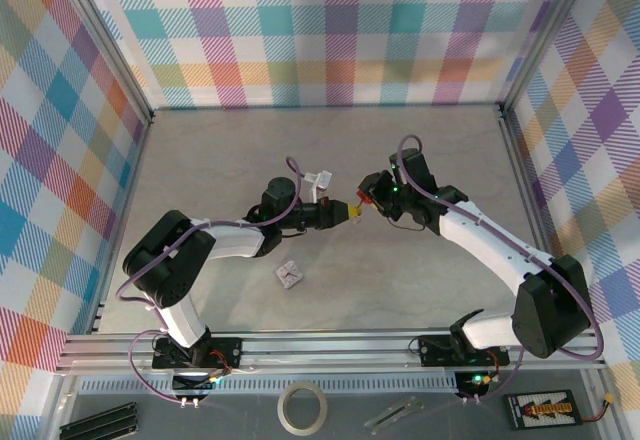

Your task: Unlock with the key

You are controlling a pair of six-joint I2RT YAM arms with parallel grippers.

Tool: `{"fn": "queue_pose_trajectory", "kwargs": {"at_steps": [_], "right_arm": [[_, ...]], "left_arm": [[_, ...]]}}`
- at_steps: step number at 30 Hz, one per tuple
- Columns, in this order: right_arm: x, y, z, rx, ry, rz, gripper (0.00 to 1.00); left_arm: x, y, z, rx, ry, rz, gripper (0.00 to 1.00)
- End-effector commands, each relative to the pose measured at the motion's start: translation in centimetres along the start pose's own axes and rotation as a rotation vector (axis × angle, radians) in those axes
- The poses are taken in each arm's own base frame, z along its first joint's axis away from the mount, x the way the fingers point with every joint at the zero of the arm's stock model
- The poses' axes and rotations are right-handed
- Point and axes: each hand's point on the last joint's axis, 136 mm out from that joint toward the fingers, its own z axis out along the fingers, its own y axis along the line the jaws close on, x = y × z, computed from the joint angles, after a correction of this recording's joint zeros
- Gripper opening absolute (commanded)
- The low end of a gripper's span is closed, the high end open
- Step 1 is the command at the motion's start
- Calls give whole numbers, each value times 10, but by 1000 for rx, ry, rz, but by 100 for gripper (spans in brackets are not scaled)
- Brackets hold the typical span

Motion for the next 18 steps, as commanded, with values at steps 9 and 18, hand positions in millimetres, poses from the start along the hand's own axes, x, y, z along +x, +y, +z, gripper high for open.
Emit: {"fn": "queue_pose_trajectory", "kwargs": {"at_steps": [9,18], "right_arm": [[63,-5,-11,55,233,-90,19],[71,-4,-6,78,241,-93,19]], "left_arm": [[-63,-23,-24,-46,-227,99,0],[-67,-25,-28,-47,-259,98,0]]}}
